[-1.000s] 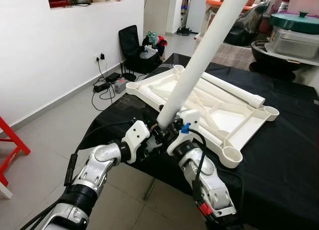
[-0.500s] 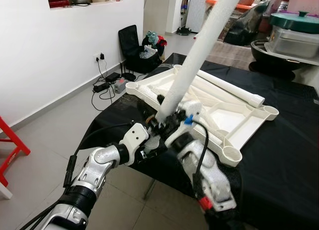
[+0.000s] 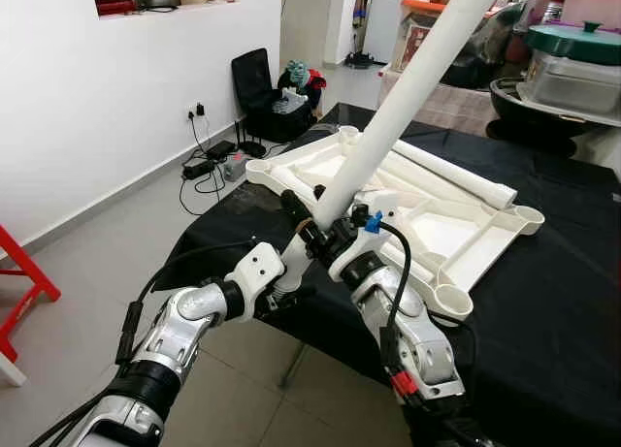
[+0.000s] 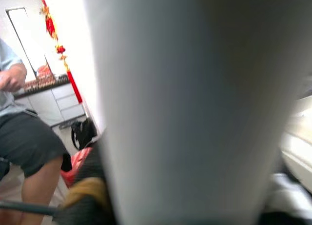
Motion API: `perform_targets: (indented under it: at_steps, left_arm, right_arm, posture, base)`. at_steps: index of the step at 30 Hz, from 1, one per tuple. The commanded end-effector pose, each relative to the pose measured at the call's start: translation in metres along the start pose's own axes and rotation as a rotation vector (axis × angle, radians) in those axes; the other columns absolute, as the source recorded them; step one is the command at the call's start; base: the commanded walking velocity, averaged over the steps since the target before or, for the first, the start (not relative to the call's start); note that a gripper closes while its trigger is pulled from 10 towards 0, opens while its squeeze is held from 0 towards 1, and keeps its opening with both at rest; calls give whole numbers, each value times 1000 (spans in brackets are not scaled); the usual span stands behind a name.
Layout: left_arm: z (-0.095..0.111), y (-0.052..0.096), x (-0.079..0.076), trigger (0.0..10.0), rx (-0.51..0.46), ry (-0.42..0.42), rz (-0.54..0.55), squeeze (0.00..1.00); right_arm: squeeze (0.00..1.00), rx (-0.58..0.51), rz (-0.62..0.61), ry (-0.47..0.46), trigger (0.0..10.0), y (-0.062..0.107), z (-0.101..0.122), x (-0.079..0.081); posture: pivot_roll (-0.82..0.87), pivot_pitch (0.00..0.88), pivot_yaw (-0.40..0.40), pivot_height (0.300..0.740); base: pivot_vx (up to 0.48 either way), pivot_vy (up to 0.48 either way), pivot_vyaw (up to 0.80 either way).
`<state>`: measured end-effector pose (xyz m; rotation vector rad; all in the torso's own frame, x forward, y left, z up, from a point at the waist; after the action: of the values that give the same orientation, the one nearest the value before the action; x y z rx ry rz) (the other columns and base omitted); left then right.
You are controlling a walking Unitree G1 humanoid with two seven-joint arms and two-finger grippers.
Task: Building children table
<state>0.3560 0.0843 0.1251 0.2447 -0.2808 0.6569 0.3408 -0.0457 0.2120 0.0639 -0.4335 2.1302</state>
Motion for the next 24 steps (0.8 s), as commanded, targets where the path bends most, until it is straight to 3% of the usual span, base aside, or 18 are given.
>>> perform_targets:
  at_steps: [1, 5, 14, 15, 16, 17, 22, 24]
  left_arm:
    - [6, -6, -11, 10000, -15, -64, -67, 0]
    - [5, -6, -13, 10000, -13, -66, -74, 0]
    - [2, -6, -14, 10000, -9, -65, -77, 0]
    - [3, -5, -15, 10000, -22, -58, -86, 153]
    - [3, -5, -15, 10000, -22, -58, -86, 153]
    - [10, -2, -14, 10000, -74, -27, -100, 1000]
    - [16, -1, -12, 10000, -112, -16, -88, 1000]
    - [22, -1, -9, 10000, -149, -21, -64, 1000]
  right_arm:
    - [0, 70, -51, -19, 0, 1, -14, -7]
    - [0, 50, -104, -50, 0, 2, -12, -16]
    - [0, 16, -103, -63, 0, 0, -5, -16]
    - [0, 7, -99, -66, 0, -1, -3, -14]
    - [0, 7, -99, -66, 0, -1, -3, -14]
    - [0, -9, -100, -62, 0, -1, 0, -14]
    - [0, -28, -115, -40, 0, -1, 4, -18]
    - [0, -64, -167, 14, 0, -1, 16, -34]
  posture:
    - [29, 0, -70, 740]
    - [27, 0, -68, 740]
    - [27, 0, -67, 740]
    - [27, 0, -66, 740]
    - [27, 0, -66, 740]
    - [27, 0, -65, 740]
    - [30, 0, -66, 740]
    - [31, 0, -66, 740]
  base:
    - [0, 0, 0]
    - [0, 0, 0]
    - [0, 0, 0]
    - [0, 0, 0]
    - [0, 0, 0]
    - [0, 0, 0]
    - [0, 0, 0]
    - [0, 0, 0]
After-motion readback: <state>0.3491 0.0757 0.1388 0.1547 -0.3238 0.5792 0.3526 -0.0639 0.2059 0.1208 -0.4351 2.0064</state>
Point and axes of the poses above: a point about 5 cm out from each wrist's last joint towards the gripper, its own y axis pointing back from the gripper into the wrist, its own z axis along the axis of the wrist's last joint, x = y × z, the point moved 3 cm from there along -y, pointing out of the wrist towards the gripper, and after that the axes turned 2 degrees about y, right-handed, at the moved point
